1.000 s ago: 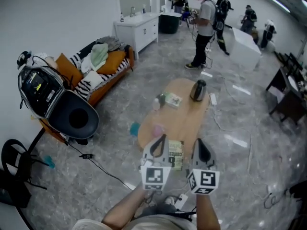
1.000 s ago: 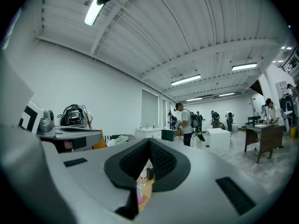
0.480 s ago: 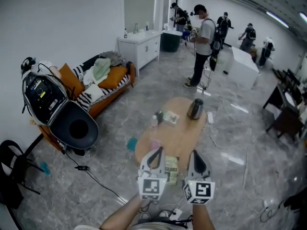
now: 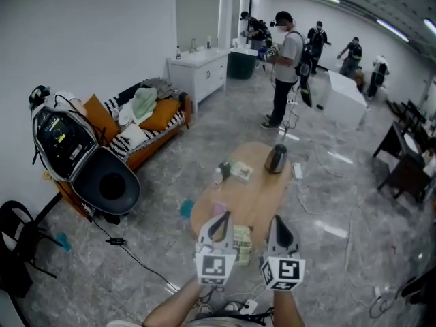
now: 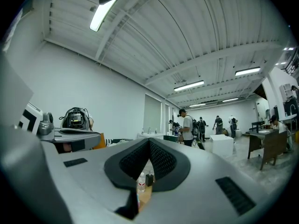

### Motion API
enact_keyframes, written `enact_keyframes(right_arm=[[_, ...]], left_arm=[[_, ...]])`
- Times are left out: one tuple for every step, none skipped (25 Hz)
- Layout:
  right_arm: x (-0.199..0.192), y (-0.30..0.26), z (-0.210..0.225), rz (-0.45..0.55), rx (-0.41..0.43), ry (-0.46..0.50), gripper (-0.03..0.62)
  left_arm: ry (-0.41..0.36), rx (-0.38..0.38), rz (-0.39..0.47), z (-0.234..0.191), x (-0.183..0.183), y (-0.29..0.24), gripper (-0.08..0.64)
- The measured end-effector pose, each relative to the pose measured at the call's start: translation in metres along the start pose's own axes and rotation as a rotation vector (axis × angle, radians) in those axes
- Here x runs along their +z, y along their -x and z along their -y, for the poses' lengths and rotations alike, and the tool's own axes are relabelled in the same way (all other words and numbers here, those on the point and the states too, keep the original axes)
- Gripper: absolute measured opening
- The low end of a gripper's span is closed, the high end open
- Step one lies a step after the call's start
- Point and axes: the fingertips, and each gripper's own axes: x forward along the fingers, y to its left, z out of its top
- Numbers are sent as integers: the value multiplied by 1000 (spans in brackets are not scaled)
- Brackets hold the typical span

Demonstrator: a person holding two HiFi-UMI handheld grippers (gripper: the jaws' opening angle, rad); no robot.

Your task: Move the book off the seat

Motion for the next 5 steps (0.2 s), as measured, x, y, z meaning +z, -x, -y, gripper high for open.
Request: enact_keyframes(right_arm=[[0,0,1,1,0,1,5],[0,0,1,3,0,1,5],[-1,0,2,5,0,2,5],[-1,0,3,5,-1,3,5],[-2,0,4,6,-3,4,5]], left_arm=[[-3,0,5,0,1,-1,3],[-8,0,8,1,1,-2,3],[-14,-1,10,1,2,-3,3],[-19,-3,13,2,3,-3,3],[-24,-4,16,3,4,-4,3]])
